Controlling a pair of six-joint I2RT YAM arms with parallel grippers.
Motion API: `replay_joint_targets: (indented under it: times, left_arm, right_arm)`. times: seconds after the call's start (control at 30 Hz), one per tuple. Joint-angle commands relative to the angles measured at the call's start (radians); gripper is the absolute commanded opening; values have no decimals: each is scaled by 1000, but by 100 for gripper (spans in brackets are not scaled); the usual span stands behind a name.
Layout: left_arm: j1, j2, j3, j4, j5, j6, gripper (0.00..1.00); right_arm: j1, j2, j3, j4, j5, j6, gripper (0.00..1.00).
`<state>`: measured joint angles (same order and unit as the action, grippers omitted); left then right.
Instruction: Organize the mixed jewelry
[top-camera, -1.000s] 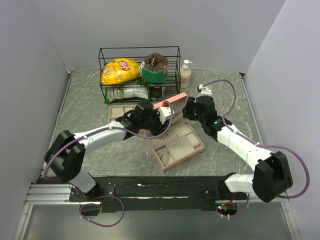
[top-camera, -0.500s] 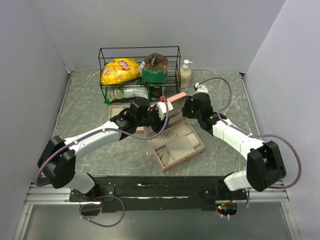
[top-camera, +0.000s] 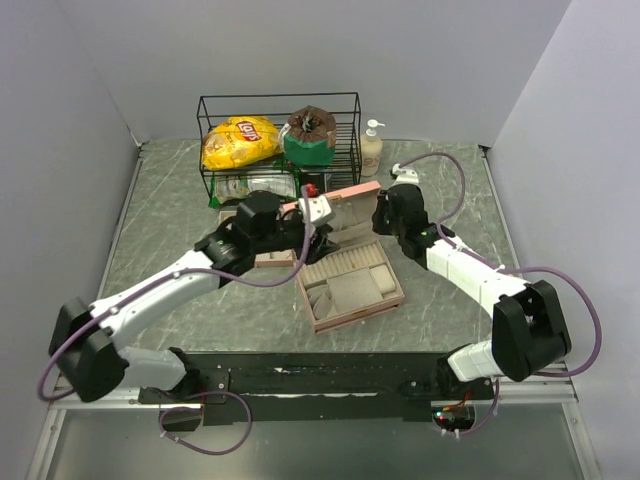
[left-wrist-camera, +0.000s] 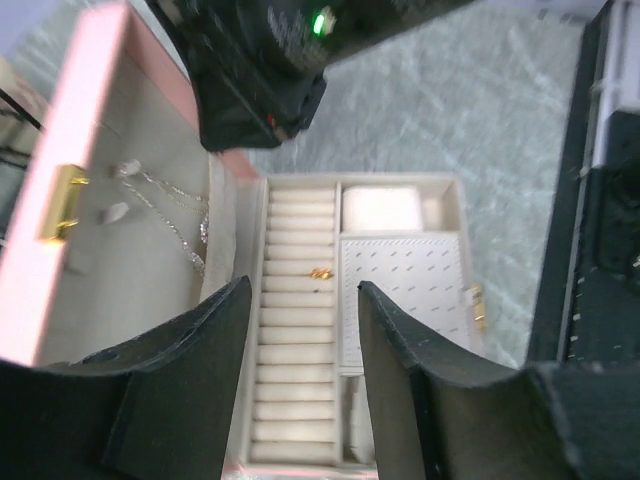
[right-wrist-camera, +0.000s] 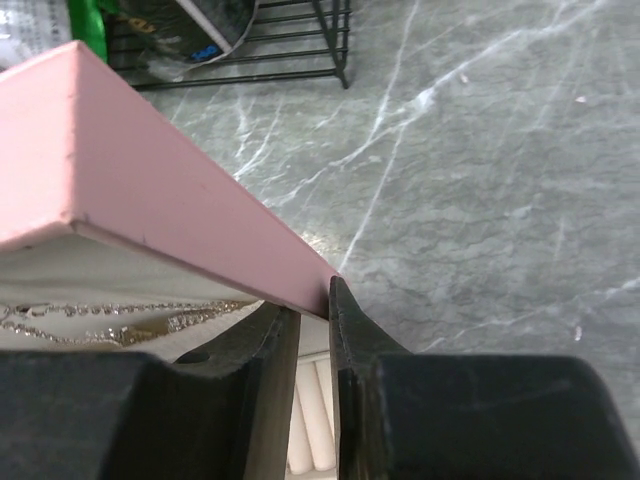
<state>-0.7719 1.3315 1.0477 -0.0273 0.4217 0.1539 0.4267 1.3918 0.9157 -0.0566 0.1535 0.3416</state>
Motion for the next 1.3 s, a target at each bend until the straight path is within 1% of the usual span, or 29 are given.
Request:
replay_joint_targets:
  times: [0.0,0.13,0.17,0.2,0.23,0.27,0.3,0.33,0.37,0.4,0.5,0.53,0.6,0.63,0.7,0.73,0.77,0.8,0.83,0.87,0.93,0.97,1.0,1.03,1.1,1.17,1.27]
  left_arm:
    - [-4,-126,15,-10,-1,-53,53]
    - [-4,-251,-38,-5,-112,-91,57]
    - [-4,-273,-55,7,-182,-115,58]
    - [-4,-294,-93,19,-219,-131,62]
    - [-3,-336,-116,45,-266,-146,75]
    - [-3,-357,-139,87,-308,-205,81]
    - [-1,-377,-182,104,-386,-226,85]
    - [-3,-411,-204,119,-412,-244,90]
    - [-3,-426,-219,142,-419,-276,93]
    - [-3,-436,-245,148,-507,-298,96]
    - [2,-448,-259,124,-604,-382,96]
    - [0,-436,-256,110,-676,-402,96]
    - [5,-422,-249,77,-757,-474,96]
    - [11,-404,-244,32,-853,-509,96]
    - [26,-385,-232,-26,-941,-620,96]
    - [37,-362,-224,-101,-1001,-669,96]
    - [51,-353,-216,-130,-1014,-759,96]
    - [72,-342,-203,-155,-1024,-792,96]
    - [78,-322,-195,-219,-1040,-835,96]
    - [85,-312,-187,-241,-1058,-911,96]
    - [105,-293,-183,-264,-1061,-962,96]
    - [109,-285,-180,-299,-1083,-1052,96]
    - [121,-278,-186,-306,-1095,-1103,96]
    - [128,-252,-187,-313,-1095,-1184,96]
    - [152,-213,-164,-364,-1069,-1240,96]
    - [155,-155,-141,-399,-1074,-1306,96]
    - [166,-92,-117,-408,-1043,-1363,96]
  right_arm:
    - [-22,-28,28,-8,53,36,8]
    - [-40,-68,14,-55,103,53,8]
    - [-45,-79,11,-60,119,54,8]
    - [-48,-102,3,-69,126,59,8]
    - [-52,-112,0,-84,133,62,8]
    - [-57,-125,-5,-97,156,65,8]
    - [-60,-148,-14,-103,165,71,8]
    - [-65,-160,-20,-114,178,74,8]
    - [-69,-171,-26,-123,185,76,8]
    - [-78,-187,-28,-133,204,86,8]
    - [-98,-217,-32,-189,254,103,9]
    - [-106,-224,-37,-193,264,106,9]
    - [-124,-241,-43,-224,273,129,9]
    - [-141,-247,-46,-230,284,137,9]
    - [-152,-260,-55,-245,299,161,10]
    - [-163,-264,-58,-252,305,166,10]
    - [-167,-267,-57,-259,310,175,11]
    - [-169,-273,-57,-271,313,189,11]
    - [-174,-275,-57,-275,313,194,11]
    - [-174,-278,-57,-276,313,197,11]
    - [-175,-280,-63,-273,305,200,12]
    - [-175,-278,-61,-275,298,206,12]
    - [-175,-277,-61,-278,290,215,13]
    - [-175,-277,-64,-276,281,215,13]
    - [-175,-277,-70,-272,264,223,15]
    - [-174,-278,-74,-265,255,221,18]
    - [-175,-278,-74,-272,248,224,22]
